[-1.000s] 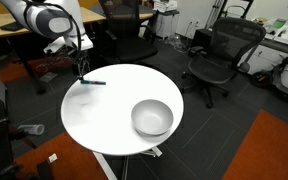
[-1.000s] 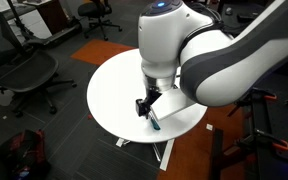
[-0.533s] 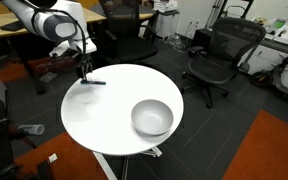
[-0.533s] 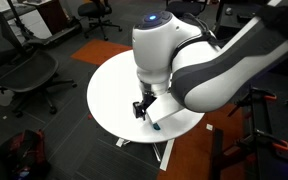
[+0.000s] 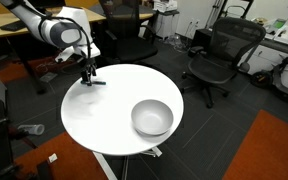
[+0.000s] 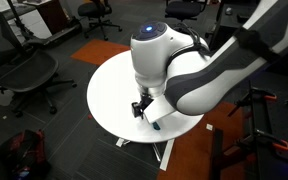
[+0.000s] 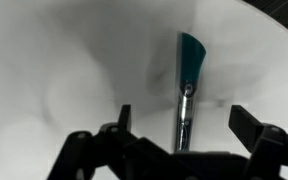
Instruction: Put the marker on top of the book
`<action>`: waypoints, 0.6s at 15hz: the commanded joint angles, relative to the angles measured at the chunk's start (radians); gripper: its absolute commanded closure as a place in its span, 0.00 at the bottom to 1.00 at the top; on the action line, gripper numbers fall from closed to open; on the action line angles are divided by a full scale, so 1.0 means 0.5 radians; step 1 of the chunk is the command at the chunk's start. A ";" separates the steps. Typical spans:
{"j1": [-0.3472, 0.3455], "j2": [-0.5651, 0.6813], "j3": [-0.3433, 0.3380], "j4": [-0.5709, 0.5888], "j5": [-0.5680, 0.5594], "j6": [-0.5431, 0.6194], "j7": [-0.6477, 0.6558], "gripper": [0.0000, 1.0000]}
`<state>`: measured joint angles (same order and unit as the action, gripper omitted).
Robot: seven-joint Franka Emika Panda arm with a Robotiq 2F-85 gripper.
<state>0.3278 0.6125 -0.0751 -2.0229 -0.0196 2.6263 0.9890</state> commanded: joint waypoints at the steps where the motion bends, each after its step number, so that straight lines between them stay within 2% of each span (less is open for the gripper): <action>1: 0.040 0.061 -0.049 0.055 -0.033 0.046 0.065 0.00; 2: 0.038 0.071 -0.049 0.062 -0.031 0.054 0.056 0.25; 3: 0.040 0.078 -0.052 0.068 -0.030 0.054 0.057 0.26; 4: 0.041 0.086 -0.055 0.074 -0.030 0.056 0.056 0.32; 9: 0.047 0.108 -0.068 0.100 -0.029 0.052 0.053 0.73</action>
<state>0.3325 0.6540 -0.0903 -1.9898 -0.0196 2.6346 0.9890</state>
